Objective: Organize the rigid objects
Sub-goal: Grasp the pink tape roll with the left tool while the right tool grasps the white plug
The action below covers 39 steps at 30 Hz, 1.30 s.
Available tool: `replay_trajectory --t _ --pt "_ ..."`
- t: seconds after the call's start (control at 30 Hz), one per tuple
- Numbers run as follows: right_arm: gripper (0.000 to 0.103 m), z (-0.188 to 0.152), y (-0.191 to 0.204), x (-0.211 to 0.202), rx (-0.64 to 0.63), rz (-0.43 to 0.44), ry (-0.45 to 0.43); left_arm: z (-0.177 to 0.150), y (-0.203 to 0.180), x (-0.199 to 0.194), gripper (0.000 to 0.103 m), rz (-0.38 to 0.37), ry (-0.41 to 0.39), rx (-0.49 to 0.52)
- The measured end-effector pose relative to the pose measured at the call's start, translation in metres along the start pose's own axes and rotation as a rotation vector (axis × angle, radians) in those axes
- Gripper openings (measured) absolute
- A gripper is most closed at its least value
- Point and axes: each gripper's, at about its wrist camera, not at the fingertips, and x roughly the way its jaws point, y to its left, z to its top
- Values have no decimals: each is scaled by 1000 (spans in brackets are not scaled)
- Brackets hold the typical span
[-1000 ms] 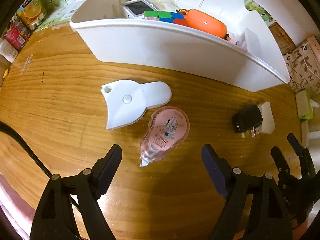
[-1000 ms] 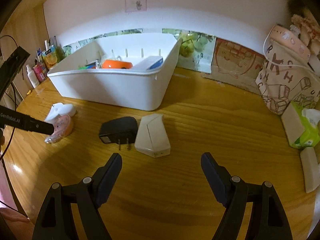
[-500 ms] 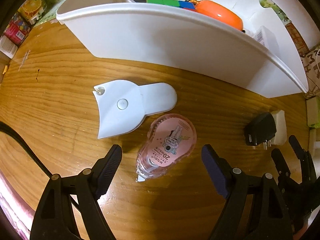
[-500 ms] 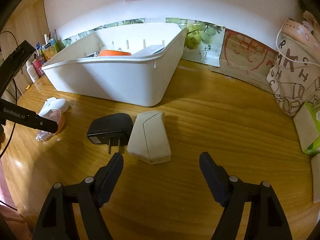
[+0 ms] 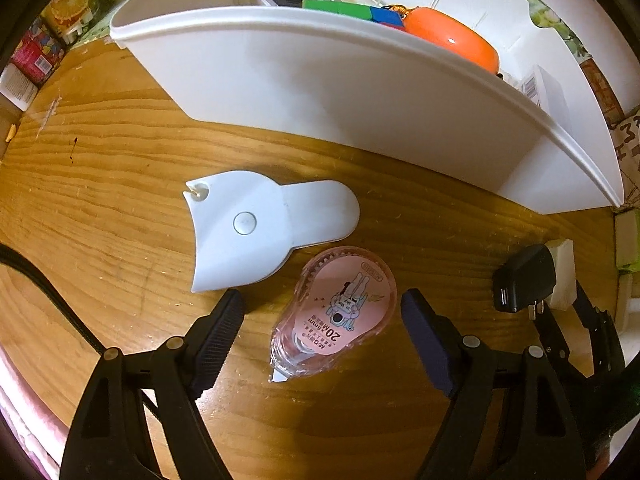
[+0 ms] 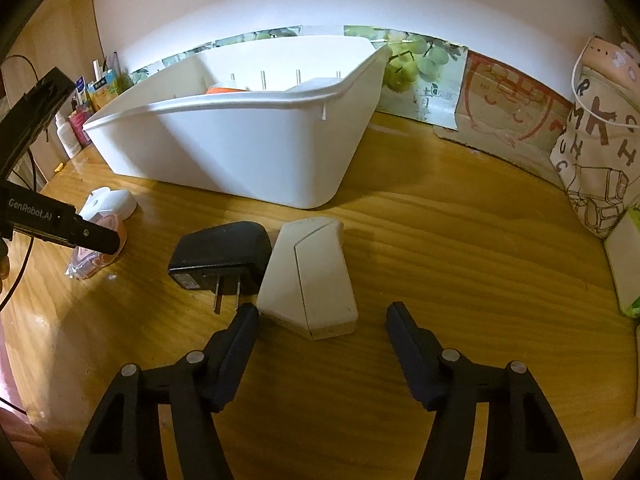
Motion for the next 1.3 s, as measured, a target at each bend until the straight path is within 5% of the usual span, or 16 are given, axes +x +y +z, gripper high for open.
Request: replay_trajectory --t 0.33,0.7,1.3 --pt "55 3 9 1 -42 5 -18 1 -27 -3 60 63 -10 120" --pt "47 4 13 0 -56 14 -7 -2 -39 -9 59 70 -27 115" --pt "47 3 20 -20 -65 -10 -3 -68 -27 -21 56 -24 -52 158"
